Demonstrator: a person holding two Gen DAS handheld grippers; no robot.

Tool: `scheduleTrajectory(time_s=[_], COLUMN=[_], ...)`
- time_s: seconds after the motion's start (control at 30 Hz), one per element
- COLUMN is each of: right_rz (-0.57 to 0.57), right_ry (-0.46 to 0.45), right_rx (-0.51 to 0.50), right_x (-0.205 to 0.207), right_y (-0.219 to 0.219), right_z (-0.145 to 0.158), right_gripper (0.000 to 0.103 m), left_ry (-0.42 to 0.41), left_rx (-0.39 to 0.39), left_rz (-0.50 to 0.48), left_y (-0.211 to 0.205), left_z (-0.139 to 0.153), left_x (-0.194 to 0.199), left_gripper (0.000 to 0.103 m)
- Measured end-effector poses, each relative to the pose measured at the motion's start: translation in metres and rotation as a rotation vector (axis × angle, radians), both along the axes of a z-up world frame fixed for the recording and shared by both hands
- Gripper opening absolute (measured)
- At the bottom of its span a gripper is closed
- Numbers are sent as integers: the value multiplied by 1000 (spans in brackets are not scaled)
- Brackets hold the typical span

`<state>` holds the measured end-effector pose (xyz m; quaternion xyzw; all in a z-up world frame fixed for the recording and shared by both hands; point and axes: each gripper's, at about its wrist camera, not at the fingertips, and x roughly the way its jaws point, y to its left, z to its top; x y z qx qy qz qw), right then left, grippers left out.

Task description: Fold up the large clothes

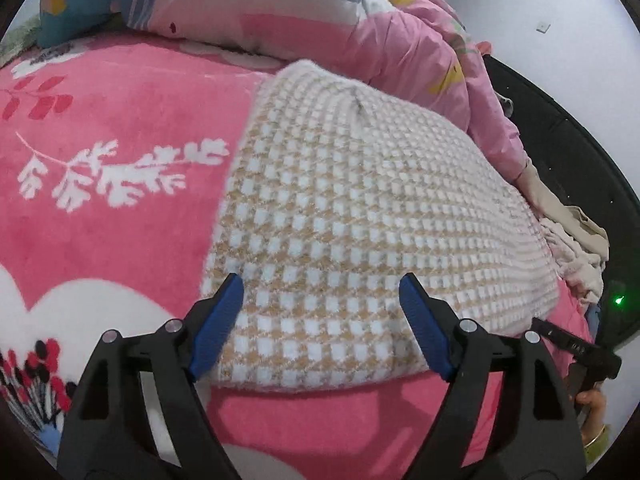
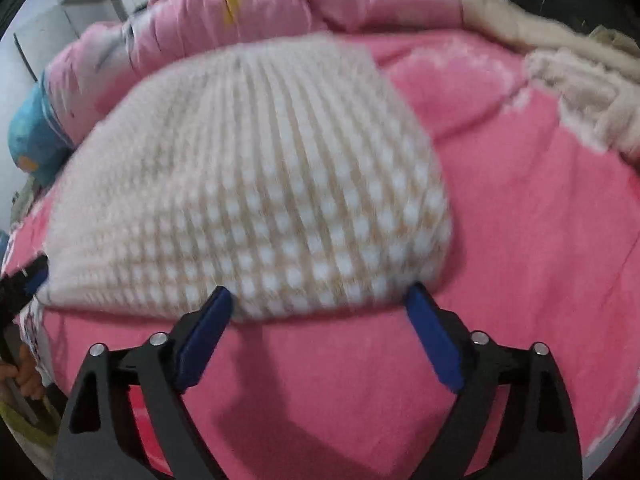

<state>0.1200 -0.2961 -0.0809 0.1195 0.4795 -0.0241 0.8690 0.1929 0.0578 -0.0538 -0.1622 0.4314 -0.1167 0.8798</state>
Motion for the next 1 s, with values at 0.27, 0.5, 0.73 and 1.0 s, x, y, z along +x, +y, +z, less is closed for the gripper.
scheduleTrajectory(time_s=[0.27, 0.5, 0.73, 1.0], right_rz=[8, 100, 164, 142], right_ry=[-119, -200, -260, -301], right_rx=[55, -42, -166, -248], right_x=[-42, -86, -107, -114], right_y=[8, 67, 109, 124], right_z=[53, 85, 106, 123], right_gripper=[88, 93, 97, 97], left_ry=[-125, -219, -300, -277], left_rx=[92, 125, 192, 378], left_rz=[-9, -37, -7, 111], left_y=[-10, -39, -56, -73], left_z=[52, 91, 127, 139], left_x=[-53, -103, -125, -131], left_gripper=[85, 95, 95, 95])
